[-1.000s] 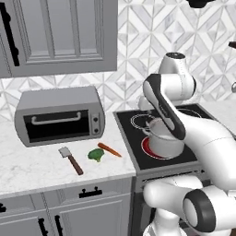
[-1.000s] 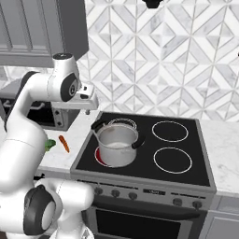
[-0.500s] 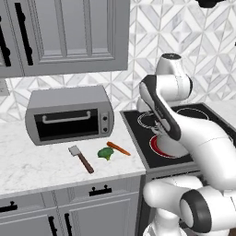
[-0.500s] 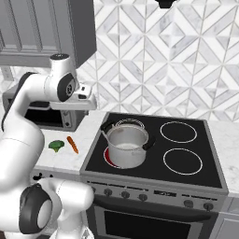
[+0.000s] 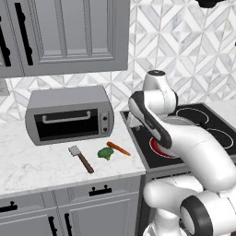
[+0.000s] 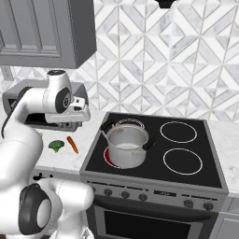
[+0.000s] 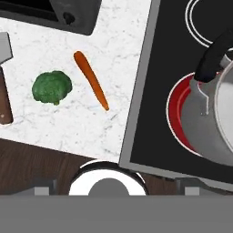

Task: Put the carrot and broccoli in the pot. Retrieve the spatula and lightly stir the vegetables in the pot.

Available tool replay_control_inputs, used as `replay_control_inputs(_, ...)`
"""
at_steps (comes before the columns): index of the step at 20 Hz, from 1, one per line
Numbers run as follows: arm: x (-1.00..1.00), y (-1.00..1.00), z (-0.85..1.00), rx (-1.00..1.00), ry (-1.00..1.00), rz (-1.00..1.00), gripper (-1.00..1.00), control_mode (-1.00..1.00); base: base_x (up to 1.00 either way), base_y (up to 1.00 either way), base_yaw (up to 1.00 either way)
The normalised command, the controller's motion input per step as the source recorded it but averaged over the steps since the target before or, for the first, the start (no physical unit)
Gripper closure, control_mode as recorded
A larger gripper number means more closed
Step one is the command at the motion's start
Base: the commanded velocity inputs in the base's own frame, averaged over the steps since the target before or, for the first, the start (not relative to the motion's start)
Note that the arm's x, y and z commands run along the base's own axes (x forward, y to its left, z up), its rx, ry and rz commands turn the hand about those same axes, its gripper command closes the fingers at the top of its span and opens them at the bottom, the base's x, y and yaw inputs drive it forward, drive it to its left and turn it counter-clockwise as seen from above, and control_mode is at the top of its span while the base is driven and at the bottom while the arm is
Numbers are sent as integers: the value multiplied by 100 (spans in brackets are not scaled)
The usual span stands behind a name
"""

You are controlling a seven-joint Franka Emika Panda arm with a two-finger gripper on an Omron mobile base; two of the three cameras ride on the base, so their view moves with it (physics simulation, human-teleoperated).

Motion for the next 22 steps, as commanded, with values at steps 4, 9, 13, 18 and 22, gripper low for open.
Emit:
replay_control_inputs(4, 15, 40, -100, 0, 10, 25, -100, -100, 0, 0, 0)
replay_control_inputs(9, 10, 28, -47, -3, 14, 9, -100, -100, 0, 0, 0)
replay_control_inputs(13, 43, 19, -60, -2, 13, 11, -100, -100, 0, 0, 0)
replay_control_inputs(18, 52, 10, -72, 0, 2, 11, -100, -100, 0, 0, 0)
replay_control_inputs(22, 43, 0, -39, 0, 4, 5, -100, -100, 0, 0, 0)
